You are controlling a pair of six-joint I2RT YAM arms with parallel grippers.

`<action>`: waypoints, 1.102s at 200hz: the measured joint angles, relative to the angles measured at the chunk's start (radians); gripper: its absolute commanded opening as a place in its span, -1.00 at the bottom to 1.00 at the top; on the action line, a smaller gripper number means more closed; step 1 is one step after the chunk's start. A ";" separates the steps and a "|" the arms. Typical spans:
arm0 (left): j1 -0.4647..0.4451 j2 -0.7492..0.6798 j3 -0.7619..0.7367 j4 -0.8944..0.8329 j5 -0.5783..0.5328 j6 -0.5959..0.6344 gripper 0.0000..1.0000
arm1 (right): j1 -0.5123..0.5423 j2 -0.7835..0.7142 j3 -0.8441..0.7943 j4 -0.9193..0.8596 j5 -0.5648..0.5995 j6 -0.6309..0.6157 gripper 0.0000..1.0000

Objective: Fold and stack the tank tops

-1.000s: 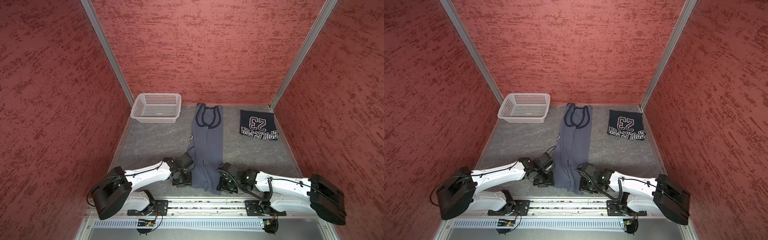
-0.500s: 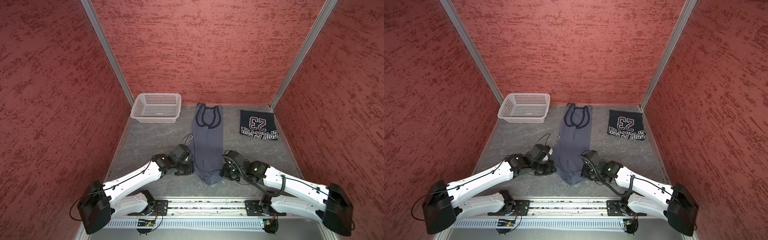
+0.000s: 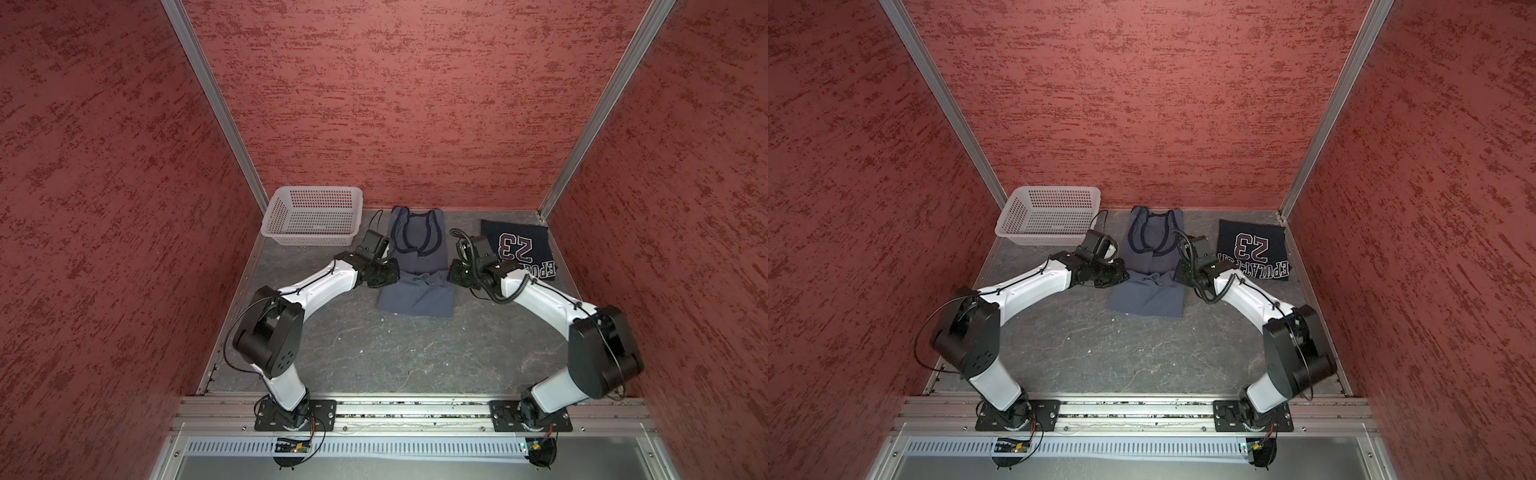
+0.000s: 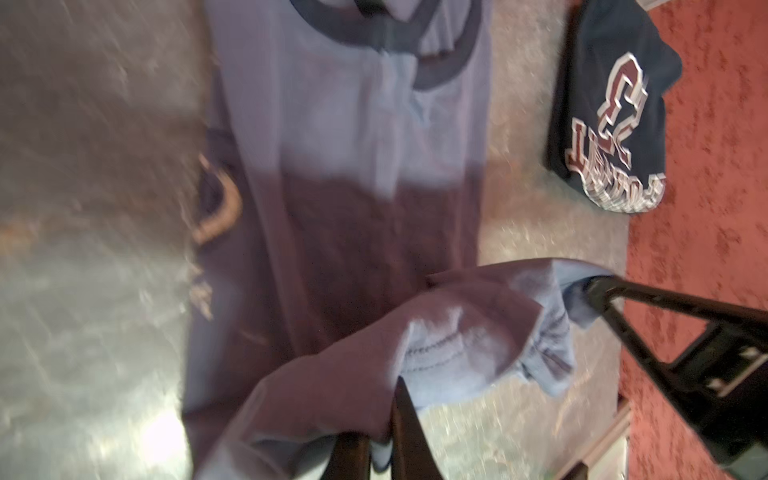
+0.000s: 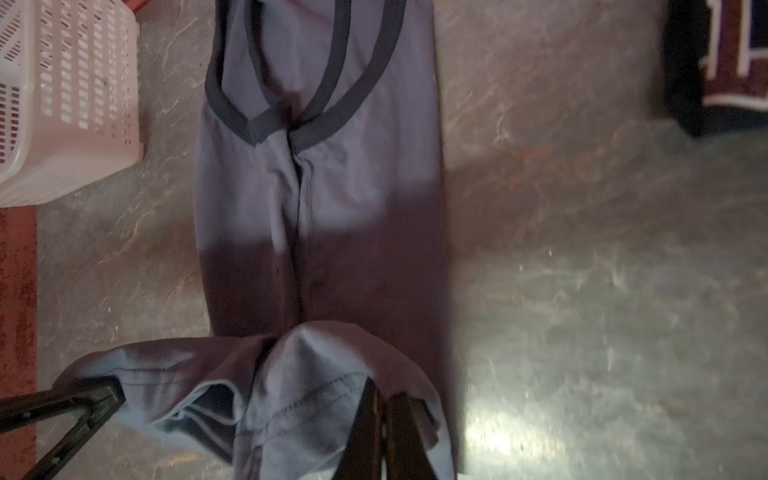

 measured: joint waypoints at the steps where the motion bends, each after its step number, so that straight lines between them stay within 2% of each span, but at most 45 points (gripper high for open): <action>1: 0.001 0.003 0.003 0.000 0.000 0.001 -0.70 | -0.003 0.008 0.006 0.002 0.000 -0.003 -1.00; 64: 0.068 0.213 0.227 0.020 0.029 0.019 -0.63 | -0.089 0.258 0.231 0.039 -0.053 -0.094 -1.00; 153: 0.126 0.379 0.378 0.040 0.059 0.011 -0.60 | -0.106 0.440 0.425 0.054 -0.111 -0.129 -0.97; 174: 0.130 0.423 0.436 0.040 0.060 0.003 -0.50 | -0.111 0.483 0.474 0.053 -0.109 -0.130 -0.76; 196: 0.137 0.463 0.482 0.037 0.057 -0.009 -0.44 | -0.116 0.506 0.486 0.050 -0.093 -0.131 -0.64; 220: 0.152 0.479 0.485 0.017 0.051 -0.025 -0.30 | -0.121 0.513 0.486 0.037 -0.072 -0.137 -0.33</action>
